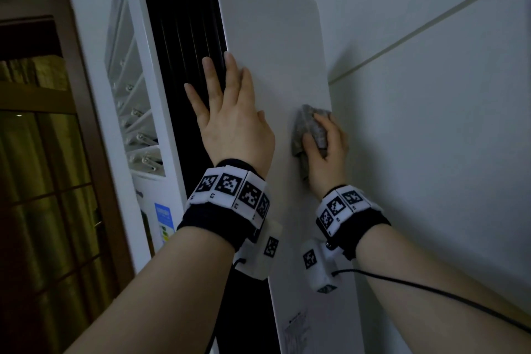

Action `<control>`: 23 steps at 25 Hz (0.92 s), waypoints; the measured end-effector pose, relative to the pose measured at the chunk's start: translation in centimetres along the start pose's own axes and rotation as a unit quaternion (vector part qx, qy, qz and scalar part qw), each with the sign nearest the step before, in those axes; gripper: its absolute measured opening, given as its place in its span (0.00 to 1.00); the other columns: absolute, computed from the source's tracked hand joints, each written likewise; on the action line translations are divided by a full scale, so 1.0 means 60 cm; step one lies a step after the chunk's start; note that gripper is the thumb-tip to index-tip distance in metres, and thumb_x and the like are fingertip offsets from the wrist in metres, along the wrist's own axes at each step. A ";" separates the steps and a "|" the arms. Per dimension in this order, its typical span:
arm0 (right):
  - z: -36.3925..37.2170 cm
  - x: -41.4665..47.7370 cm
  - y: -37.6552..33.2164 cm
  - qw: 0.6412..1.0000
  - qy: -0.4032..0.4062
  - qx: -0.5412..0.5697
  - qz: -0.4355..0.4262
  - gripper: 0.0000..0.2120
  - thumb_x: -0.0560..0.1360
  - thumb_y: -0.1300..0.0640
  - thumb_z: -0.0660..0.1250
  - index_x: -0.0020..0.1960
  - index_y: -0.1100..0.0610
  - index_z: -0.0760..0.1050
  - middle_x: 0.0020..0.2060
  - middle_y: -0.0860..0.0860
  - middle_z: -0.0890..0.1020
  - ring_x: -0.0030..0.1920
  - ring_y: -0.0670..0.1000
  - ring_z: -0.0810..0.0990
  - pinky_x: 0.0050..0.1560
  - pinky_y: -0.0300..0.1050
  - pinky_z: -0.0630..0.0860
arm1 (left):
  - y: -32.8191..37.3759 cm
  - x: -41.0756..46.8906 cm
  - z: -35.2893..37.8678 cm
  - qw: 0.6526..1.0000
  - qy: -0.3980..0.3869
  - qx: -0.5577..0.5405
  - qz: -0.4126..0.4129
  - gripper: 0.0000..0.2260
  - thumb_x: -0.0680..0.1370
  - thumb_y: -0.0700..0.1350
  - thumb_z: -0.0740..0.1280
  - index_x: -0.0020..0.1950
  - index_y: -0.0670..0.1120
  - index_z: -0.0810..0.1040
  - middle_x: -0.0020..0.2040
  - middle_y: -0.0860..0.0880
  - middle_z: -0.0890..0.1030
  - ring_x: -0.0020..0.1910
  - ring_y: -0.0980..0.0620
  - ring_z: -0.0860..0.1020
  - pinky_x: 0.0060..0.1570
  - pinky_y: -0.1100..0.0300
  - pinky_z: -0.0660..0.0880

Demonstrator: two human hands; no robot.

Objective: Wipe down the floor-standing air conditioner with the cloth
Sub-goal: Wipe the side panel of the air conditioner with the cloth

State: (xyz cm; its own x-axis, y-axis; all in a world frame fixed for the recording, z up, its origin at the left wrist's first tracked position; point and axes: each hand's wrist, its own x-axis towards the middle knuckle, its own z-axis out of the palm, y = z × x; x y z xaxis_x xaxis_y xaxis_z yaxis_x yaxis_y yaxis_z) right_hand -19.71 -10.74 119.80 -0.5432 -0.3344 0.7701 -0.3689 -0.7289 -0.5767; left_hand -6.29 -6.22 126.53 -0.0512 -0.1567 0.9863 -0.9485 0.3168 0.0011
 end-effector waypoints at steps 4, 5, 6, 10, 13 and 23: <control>0.003 -0.001 -0.005 0.999 0.032 -0.003 0.041 0.17 0.77 0.62 0.63 0.66 0.57 0.71 0.71 0.56 0.65 0.70 0.57 0.64 0.71 0.55 0.62 | -0.002 -0.007 0.001 1.000 0.002 0.000 -0.003 0.27 0.79 0.44 0.60 0.76 0.45 0.57 0.79 0.49 0.49 0.77 0.45 0.41 0.67 0.45 0.28; 0.008 -0.010 -0.006 1.000 0.011 -0.007 0.024 0.17 0.77 0.63 0.62 0.65 0.57 0.70 0.72 0.56 0.63 0.70 0.57 0.63 0.71 0.54 0.61 | -0.002 -0.010 0.002 1.000 0.002 0.001 -0.003 0.26 0.79 0.44 0.60 0.76 0.45 0.58 0.79 0.49 0.49 0.77 0.45 0.41 0.67 0.45 0.28; 0.009 -0.017 -0.007 1.000 -0.010 -0.008 0.003 0.17 0.77 0.63 0.62 0.65 0.57 0.70 0.72 0.56 0.63 0.71 0.57 0.62 0.72 0.53 0.60 | -0.002 -0.013 0.002 1.000 0.003 0.002 -0.003 0.26 0.79 0.44 0.60 0.76 0.45 0.58 0.79 0.49 0.50 0.77 0.45 0.41 0.67 0.44 0.28; -0.002 -0.007 -0.007 1.000 0.006 -0.005 0.021 0.19 0.78 0.63 0.61 0.69 0.57 0.67 0.71 0.57 0.65 0.71 0.57 0.62 0.71 0.56 0.60 | -0.007 -0.023 0.001 1.000 0.008 -0.001 0.003 0.25 0.78 0.43 0.60 0.75 0.46 0.62 0.78 0.49 0.52 0.77 0.44 0.43 0.67 0.42 0.29; 0.005 -0.032 -0.008 0.999 -0.026 -0.039 -0.003 0.21 0.78 0.59 0.61 0.71 0.54 0.66 0.74 0.56 0.61 0.73 0.56 0.58 0.74 0.53 0.55 | -0.011 -0.028 -0.002 1.000 0.017 -0.001 0.000 0.24 0.78 0.44 0.60 0.75 0.47 0.62 0.78 0.51 0.54 0.77 0.44 0.44 0.67 0.41 0.29; 0.014 -0.064 -0.018 0.999 -0.026 -0.035 -0.022 0.20 0.78 0.59 0.63 0.69 0.54 0.68 0.73 0.55 0.61 0.73 0.55 0.58 0.71 0.40 0.53 | -0.028 -0.047 -0.010 1.000 0.010 -0.027 -0.012 0.26 0.79 0.45 0.60 0.77 0.48 0.58 0.78 0.53 0.56 0.77 0.44 0.44 0.69 0.43 0.31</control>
State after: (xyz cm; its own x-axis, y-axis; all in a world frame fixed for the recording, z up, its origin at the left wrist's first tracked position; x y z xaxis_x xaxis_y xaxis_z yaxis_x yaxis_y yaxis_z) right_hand -16.59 -9.18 117.71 -0.4863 -0.3340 0.8075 -0.4445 -0.7010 -0.5577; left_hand -4.37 -5.75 123.85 -0.0219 -0.1472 0.9889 -0.9311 0.3633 0.0334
